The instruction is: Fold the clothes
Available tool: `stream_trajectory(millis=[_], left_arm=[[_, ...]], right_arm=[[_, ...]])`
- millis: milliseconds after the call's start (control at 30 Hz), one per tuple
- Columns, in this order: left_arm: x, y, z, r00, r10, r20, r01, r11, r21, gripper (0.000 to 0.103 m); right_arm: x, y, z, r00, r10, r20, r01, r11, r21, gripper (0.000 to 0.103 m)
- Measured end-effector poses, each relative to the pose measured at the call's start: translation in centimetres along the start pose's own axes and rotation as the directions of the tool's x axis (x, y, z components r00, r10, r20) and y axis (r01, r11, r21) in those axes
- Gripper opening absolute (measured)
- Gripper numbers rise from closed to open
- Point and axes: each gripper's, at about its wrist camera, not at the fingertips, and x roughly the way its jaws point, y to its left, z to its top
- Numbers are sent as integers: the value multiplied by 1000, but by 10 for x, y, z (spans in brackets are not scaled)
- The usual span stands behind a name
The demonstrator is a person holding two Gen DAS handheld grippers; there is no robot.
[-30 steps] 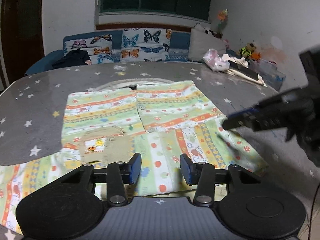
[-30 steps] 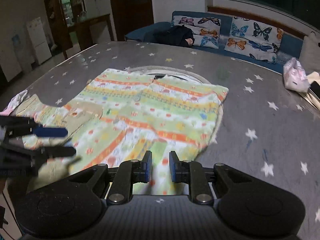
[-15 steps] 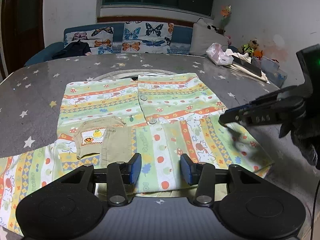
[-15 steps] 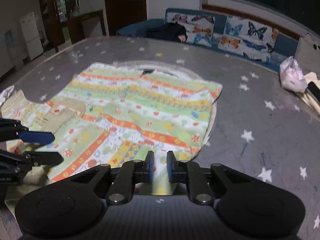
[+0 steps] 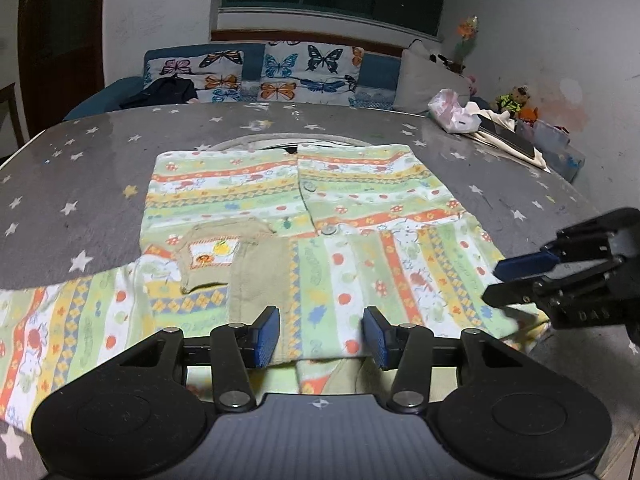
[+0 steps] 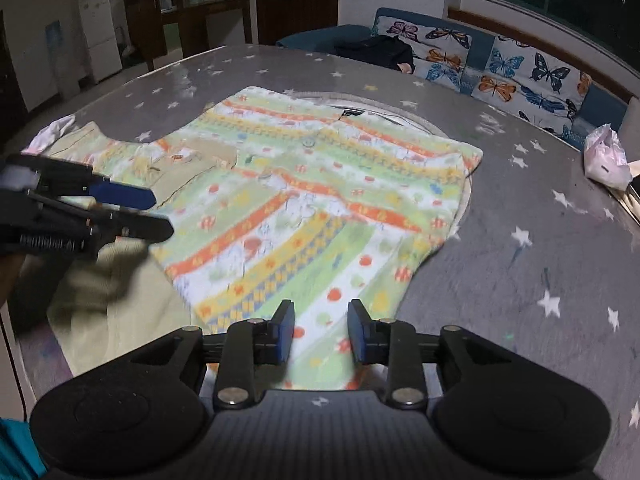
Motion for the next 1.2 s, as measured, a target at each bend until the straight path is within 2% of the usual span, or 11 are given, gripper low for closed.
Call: stream_trajectory(millis=[100,200,367,500,567,700,800,1033,1167,1200], left_arm=[[-10,6,-2,1000,10,16,-10,1000,-20,50],[-20,17,-5,999,36,13,-35,998,-60,51],[-38,41,-15,994,111,10,-109,988,-106,53],[-53,62,-20,984,176,22,-171,976,-137,57],[-60,77,-21,973,228,23,-221,961,-165,57],[-71,117,-22,937,349,17,-334,910,-246,60],[-80,152,-24,891,454,-5,-431,841,-328,60],[-90,218,-35,810,582,-74,-545,700,-462,58],[-85,236,-40,810,578,-96,-543,679,-494,56],[-84,240,-41,811,576,-102,-542,675,-500,51]], right_arm=[[-6,6,4,1000,-1,15,1,1000,-8,29],[-10,17,14,999,34,43,-32,999,-31,31],[1,41,28,994,95,61,-91,993,-75,34],[19,55,30,992,125,16,-123,988,-94,34],[23,56,29,992,123,11,-121,988,-94,34],[12,53,31,992,120,36,-117,989,-87,35],[5,49,32,992,114,56,-110,991,-80,36],[-2,48,34,991,113,73,-107,991,-80,36],[-4,49,36,990,116,79,-109,991,-80,37],[-4,50,36,990,117,79,-111,990,-82,37]])
